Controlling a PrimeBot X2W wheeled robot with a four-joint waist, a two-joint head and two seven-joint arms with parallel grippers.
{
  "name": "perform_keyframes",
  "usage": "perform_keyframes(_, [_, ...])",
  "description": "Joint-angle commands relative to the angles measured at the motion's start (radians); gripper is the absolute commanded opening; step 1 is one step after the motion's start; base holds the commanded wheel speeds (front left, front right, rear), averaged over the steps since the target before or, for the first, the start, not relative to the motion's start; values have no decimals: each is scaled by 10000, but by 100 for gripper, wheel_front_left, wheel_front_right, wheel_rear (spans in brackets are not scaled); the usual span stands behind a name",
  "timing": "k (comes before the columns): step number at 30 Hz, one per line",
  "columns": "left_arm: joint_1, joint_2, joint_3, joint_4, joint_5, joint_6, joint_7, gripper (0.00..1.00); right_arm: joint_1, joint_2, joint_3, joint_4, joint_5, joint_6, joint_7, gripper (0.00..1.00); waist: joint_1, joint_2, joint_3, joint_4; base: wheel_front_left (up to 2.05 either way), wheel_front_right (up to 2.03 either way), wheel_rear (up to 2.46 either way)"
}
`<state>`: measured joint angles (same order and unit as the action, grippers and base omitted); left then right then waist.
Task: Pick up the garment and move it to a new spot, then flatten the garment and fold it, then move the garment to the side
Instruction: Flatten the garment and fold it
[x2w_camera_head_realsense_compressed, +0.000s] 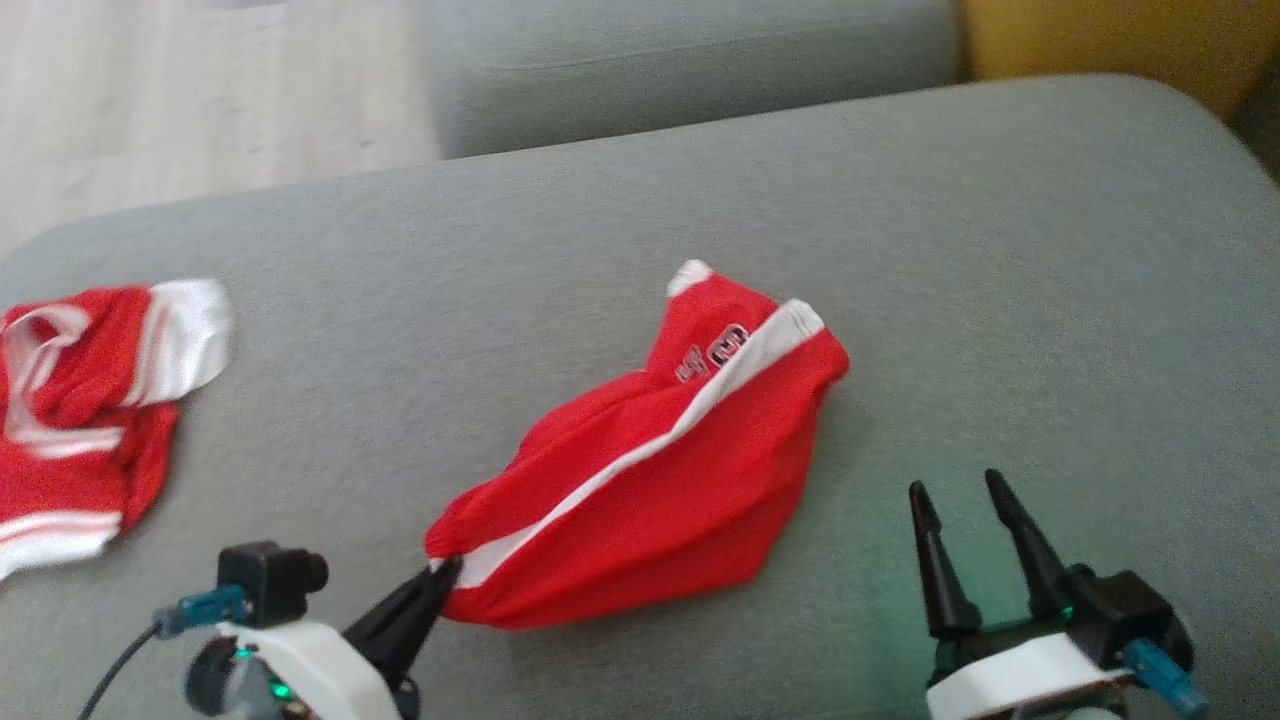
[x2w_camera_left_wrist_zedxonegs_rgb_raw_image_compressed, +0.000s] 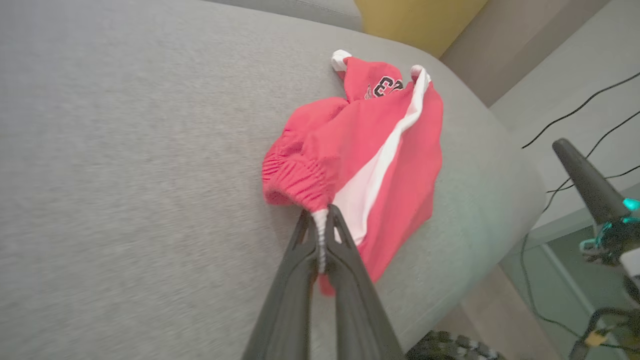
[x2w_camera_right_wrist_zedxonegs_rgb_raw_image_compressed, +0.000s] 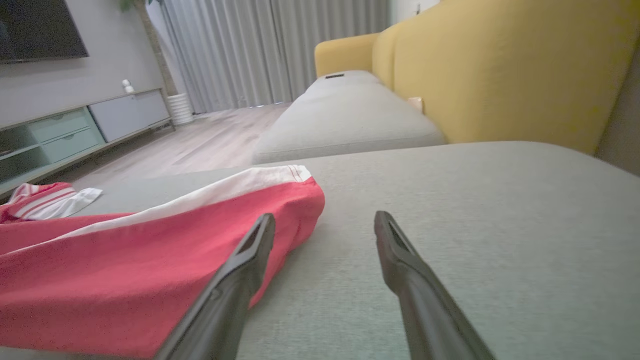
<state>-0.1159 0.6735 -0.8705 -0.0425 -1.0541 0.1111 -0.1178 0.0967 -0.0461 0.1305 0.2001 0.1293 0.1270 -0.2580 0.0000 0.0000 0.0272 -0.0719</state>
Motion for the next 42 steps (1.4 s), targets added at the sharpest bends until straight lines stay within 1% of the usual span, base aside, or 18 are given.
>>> perform_keyframes(1, [-724, 520, 384, -107, 398, -6, -174, 0, -291, -92, 409, -115, 254, 37, -38, 100, 0, 0, 21, 913, 0, 0, 0])
perform_keyframes(4, [-981, 507, 152, 182, 1035, 126, -201, 0, -712, -399, 909, 254, 979, 37, -38, 100, 0, 0, 144, 1448, 0, 0, 0])
perform_keyframes(8, [-1451, 412, -16, 702, 1626, 183, -203, 0, -1768, -1270, 1948, 895, 2286, 37, -38, 100, 0, 0, 401, 2020, 0, 0, 0])
perform_keyframes(10, [-1672, 277, -51, 975, 1748, 139, -214, 0, -2468, -1873, 2780, 1411, 3094, 37, -37, 100, 0, 0, 541, 2242, 0, 0, 0])
perform_keyframes(11, [-1672, 277, -51, 975, 1748, 139, -214, 0, -2468, -1873, 2780, 1411, 3094, 37, -37, 100, 0, 0, 541, 2242, 0, 0, 0])
perform_keyframes(12, [-1786, 213, -67, 1113, 1808, 116, -220, 0, -2849, -2166, 3213, 1643, 3565, 37, 16, 100, 0, 0, 603, 2330, 0, 0, 0])
perform_keyframes(13, [-1901, 162, -101, 1247, 1885, 83, -210, 0, -3224, -2415, 3595, 1834, 4147, 37, 211, 100, 0, 0, 672, 2416, 0, 0, 0])
perform_keyframes(14, [-2122, 47, -126, 1477, 2002, 43, -227, 0, -3980, -2936, 4262, 2029, 5187, 37, 540, 100, 0, 0, 790, 2566, 0, 0, 0])
perform_keyframes(15, [-2122, 47, -126, 1477, 2002, 43, -227, 0, -3980, -2936, 4262, 2029, 5187, 37, 540, 100, 0, 0, 790, 2566, 0, 0, 0])
perform_keyframes(18, [-2409, -94, -157, 1774, 2104, -61, -230, 0, -4798, -3592, 5232, 2121, 6805, 37, 1385, 100, 0, 0, 941, 2769, 0, 0, 0])
perform_keyframes(20, [-2591, -174, -197, 1979, 2192, -132, -229, 0, -5208, -4047, 5786, 2155, 7538, 37, 1821, 100, 0, 0, 1025, 2897, 0, 0, 0])
perform_keyframes(26, [-2929, -421, -320, 2421, 2346, -305, -259, 0, -5790, -4949, 7146, 2249, 8651, 37, 2437, 100, 0, 0, 1075, 3113, 0, 0, 0])
perform_keyframes(32, [-2914, -478, -326, 2609, 2324, -328, -392, 0, -6017, -5246, 8019, 2200, 9229, 37, 2095, 100, 0, 0, 995, 3069, 0, 0, 0])
perform_keyframes(33, [-2898, -482, -326, 2623, 2313, -329, -412, 0, -6063, -5254, 8144, 2205, 9298, 37, 2005, 98, 0, 0, 984, 3059, 0, 0, 0])
perform_keyframes(35, [-2879, -491, -340, 2636, 2306, -330, -430, 0, -6161, -5262, 8374, 2236, 9420, 37, 1818, 83, 0, 0, 971, 3048, 0, 0, 0])
perform_keyframes(37, [-2877, -507, -359, 2640, 2305, -330, -433, 0, -6260, -5250, 8541, 2244, 9585, 37, 1587, 79, 0, 0, 966, 3054, 0, 0, 0])
perform_keyframes(40, [-2892, -526, -387, 2647, 2301, -344, -424, 0, -6445, -5304, 8864, 2261, 9707, 37, 1339, 49, 0, 0, 962, 3073, 0, 0, 0])
perform_keyframes(42, [-2904, -527, -403, 2656, 2299, -354, -413, 0, -6598, -5345, 9053, 2291, 9737, 37, 1109, 38, 0, 0, 948, 3083, 0, 0, 0])
